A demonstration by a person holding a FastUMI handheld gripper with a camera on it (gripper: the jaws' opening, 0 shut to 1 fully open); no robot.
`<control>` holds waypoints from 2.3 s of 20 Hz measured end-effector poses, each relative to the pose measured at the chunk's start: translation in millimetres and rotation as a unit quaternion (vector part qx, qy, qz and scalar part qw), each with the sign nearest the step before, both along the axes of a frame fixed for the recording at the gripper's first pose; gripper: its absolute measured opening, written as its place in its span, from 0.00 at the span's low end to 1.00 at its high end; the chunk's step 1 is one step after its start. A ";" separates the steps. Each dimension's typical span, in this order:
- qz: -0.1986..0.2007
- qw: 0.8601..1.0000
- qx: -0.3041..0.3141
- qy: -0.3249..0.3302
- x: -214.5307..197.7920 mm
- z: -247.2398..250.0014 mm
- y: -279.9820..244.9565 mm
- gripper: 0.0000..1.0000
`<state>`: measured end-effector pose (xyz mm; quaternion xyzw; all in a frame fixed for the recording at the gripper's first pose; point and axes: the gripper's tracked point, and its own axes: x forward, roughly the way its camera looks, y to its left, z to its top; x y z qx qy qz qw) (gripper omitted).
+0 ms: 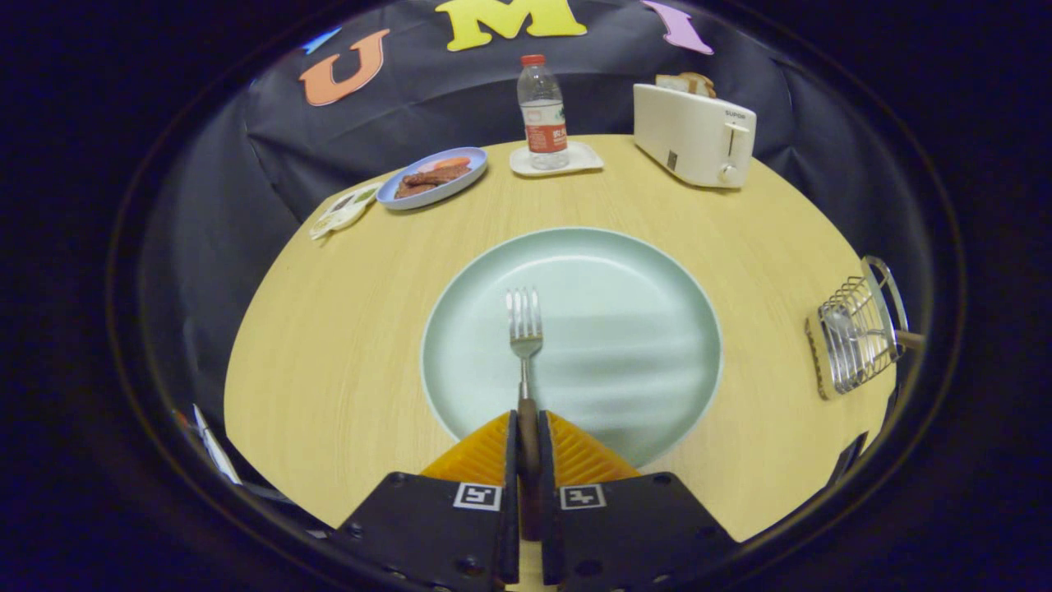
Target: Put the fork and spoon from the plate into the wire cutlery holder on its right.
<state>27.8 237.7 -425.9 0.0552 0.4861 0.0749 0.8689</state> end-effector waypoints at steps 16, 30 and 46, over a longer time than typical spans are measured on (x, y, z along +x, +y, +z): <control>0.035 0.999 -0.005 -0.033 -17.3 90.4 -92.2 0.05; -0.006 0.999 -0.020 -0.050 -33.4 116.6 -243.3 0.05; -0.050 0.998 -0.006 -0.027 -34.8 119.0 -291.7 0.07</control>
